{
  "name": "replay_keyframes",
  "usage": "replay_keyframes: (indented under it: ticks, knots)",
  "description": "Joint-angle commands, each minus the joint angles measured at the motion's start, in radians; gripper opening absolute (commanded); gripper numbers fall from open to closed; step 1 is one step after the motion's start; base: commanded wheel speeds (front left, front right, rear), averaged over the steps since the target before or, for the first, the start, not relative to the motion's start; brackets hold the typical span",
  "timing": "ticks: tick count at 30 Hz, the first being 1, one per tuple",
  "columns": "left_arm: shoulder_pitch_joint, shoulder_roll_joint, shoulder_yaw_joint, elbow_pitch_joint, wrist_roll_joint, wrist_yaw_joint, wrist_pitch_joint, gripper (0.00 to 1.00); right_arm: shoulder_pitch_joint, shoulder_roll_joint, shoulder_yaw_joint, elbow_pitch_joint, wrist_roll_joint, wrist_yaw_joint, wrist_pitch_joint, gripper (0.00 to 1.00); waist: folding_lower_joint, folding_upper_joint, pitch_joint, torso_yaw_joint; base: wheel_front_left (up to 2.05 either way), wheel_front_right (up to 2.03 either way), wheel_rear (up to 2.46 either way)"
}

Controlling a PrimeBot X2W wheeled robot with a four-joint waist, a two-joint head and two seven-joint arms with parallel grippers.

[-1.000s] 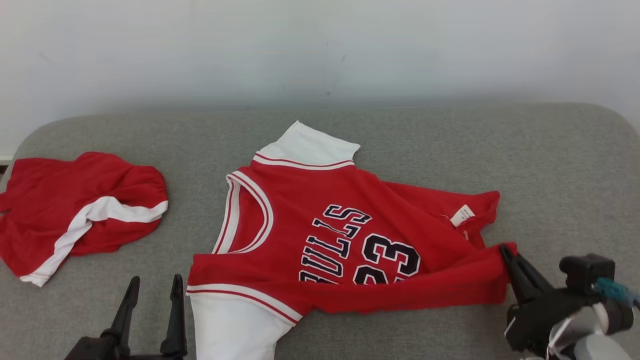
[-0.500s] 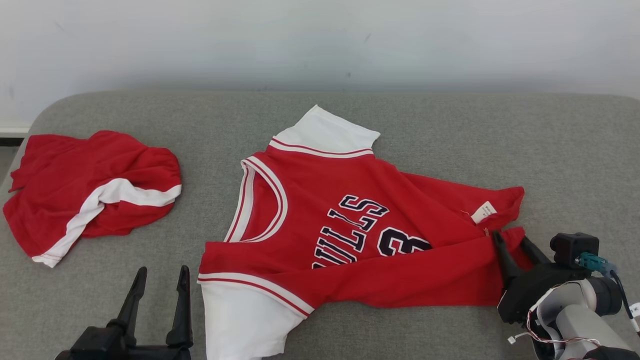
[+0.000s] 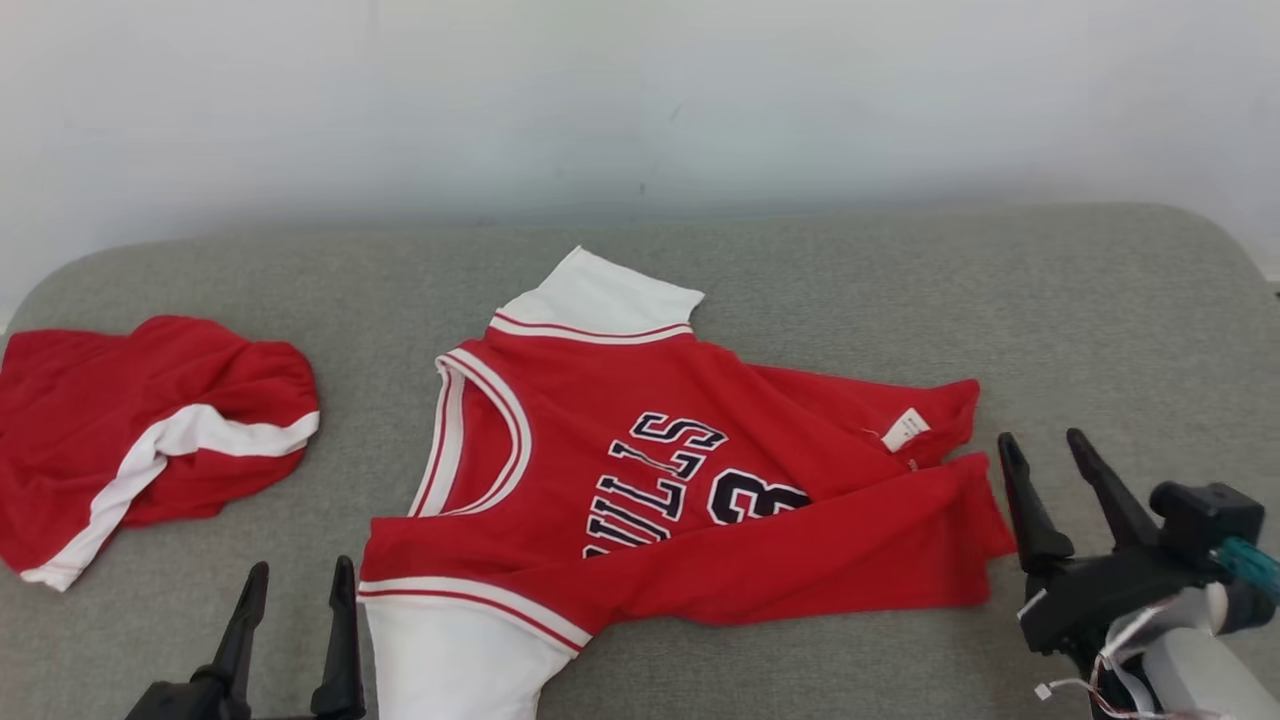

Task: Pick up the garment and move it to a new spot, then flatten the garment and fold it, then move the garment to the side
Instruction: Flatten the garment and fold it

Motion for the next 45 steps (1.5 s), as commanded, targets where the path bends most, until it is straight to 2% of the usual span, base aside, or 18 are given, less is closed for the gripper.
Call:
replay_keyframes:
  ticks: [1,9,17,30,45]
  knots:
    - [0.010,0.000,0.005,-0.005,0.011,0.001,-0.002,1.00,0.030,0.000,-0.013,-0.020,-0.012,-0.002,-0.003,1.00,0.0000,-0.0001,-0.015,-0.019,0.00,0.00,0.00]
    - [0.030,0.000,0.014,-0.008,0.014,-0.002,-0.002,1.00,0.223,0.037,-0.117,-0.272,-0.116,-0.002,-0.002,1.00,0.0000,-0.0001,-0.038,-0.039,0.00,0.00,0.00]
    - [0.040,0.000,0.020,-0.005,0.006,-0.003,-0.002,1.00,0.376,0.103,-0.177,-0.415,-0.181,-0.002,-0.002,1.00,0.0000,-0.0001,-0.052,-0.040,0.00,0.00,0.00]
    - [0.063,0.000,0.018,0.004,0.018,-0.005,-0.002,1.00,0.452,0.157,-0.199,-0.442,-0.220,-0.002,-0.002,1.00,0.0000,-0.0001,-0.067,-0.030,0.00,0.00,0.00]
    - [0.062,0.000,0.036,0.004,0.046,0.001,-0.002,1.00,0.450,0.161,-0.189,-0.436,-0.240,-0.002,-0.002,1.00,0.0000,-0.0001,-0.072,-0.024,0.00,0.00,0.00]
